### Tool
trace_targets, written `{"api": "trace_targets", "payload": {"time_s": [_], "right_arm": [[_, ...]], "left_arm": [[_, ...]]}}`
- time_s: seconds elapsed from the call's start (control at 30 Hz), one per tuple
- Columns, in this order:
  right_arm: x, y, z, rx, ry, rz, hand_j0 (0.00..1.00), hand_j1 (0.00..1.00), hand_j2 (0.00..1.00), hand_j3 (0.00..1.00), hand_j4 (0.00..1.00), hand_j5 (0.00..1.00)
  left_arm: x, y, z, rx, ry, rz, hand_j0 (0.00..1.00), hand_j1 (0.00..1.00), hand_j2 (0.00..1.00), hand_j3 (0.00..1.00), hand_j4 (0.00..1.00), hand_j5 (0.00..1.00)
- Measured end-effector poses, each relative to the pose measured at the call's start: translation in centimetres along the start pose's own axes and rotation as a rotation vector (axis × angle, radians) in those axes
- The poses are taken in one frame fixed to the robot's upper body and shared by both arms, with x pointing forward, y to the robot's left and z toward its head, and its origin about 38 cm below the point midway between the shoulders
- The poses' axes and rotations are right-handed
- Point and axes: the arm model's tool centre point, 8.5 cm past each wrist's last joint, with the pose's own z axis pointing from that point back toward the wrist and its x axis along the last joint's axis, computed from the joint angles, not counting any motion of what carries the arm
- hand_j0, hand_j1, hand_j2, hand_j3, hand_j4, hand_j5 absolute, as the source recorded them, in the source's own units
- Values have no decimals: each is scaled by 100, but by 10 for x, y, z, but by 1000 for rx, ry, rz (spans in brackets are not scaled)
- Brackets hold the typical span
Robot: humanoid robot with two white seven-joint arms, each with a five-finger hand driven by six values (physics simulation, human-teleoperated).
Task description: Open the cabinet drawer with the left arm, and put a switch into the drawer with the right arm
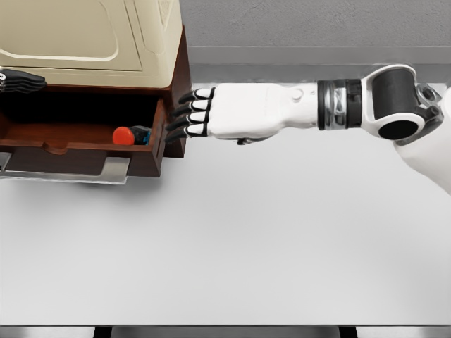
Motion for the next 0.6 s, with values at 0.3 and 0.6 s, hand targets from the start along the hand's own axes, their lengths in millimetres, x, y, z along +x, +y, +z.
{"api": "trace_targets", "payload": {"time_s": [0.3,0.6], "right_arm": [[-12,45,104,82,238,-85,100,100,100,100,100,100],[-13,45,113,92,257,-83,100,100,100,100,100,100]], "left_arm": [[10,-5,-47,-13,-171,17,100,100,100,100,100,100],[9,-11,-58,-22,-209,47,100,100,100,100,100,100]]}}
